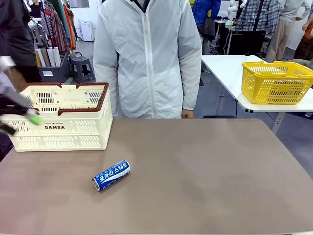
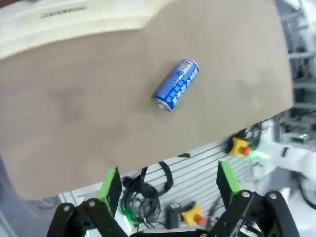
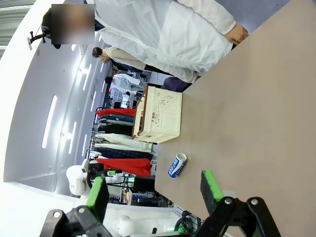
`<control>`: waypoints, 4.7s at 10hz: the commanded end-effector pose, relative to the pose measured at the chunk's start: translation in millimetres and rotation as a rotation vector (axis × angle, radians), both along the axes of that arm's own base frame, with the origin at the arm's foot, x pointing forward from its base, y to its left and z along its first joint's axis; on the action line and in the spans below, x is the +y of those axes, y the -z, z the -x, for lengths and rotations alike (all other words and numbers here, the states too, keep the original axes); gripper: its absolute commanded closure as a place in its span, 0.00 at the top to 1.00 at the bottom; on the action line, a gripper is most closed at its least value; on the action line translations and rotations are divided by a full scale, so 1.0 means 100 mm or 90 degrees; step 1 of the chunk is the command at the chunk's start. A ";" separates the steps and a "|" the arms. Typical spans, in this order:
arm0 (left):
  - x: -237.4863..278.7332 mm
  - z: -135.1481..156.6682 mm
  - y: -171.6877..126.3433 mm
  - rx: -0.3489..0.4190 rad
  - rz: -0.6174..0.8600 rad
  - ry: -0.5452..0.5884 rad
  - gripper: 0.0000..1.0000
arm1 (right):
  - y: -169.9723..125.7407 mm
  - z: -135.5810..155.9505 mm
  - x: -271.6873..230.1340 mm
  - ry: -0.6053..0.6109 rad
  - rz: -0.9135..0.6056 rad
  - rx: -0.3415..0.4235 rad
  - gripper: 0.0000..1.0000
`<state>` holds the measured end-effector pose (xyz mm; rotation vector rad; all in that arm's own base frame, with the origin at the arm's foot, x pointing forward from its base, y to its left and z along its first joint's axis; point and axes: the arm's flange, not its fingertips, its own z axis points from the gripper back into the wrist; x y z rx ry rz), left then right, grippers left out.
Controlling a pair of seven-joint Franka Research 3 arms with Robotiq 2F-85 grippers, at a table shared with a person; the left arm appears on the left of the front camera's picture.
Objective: Place the drinks into the Shopping basket.
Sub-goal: Pick up one drink and place it into the Shopping basket.
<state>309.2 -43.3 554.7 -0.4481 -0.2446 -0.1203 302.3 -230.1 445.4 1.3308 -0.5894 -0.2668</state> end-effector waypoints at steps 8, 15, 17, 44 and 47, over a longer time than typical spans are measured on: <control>-1.75 -0.86 1.00 0.097 -0.166 -0.023 1.00 | -0.03 0.00 -0.01 -0.002 -0.002 -0.009 1.00; -1.80 -0.93 1.50 -0.019 -0.277 0.362 1.00 | -0.03 0.00 -0.01 -0.002 -0.002 -0.009 1.00; -1.76 -0.86 1.63 -0.095 -0.262 0.434 1.00 | -0.03 0.00 -0.01 -0.002 -0.002 -0.009 1.00; -0.52 -0.81 0.14 0.062 -0.100 0.218 0.00 | 0.00 0.00 -0.01 0.001 0.000 0.000 1.00; 0.07 -0.89 -0.14 0.048 -0.004 -0.072 0.00 | 0.00 0.00 -0.01 0.001 0.000 0.000 1.00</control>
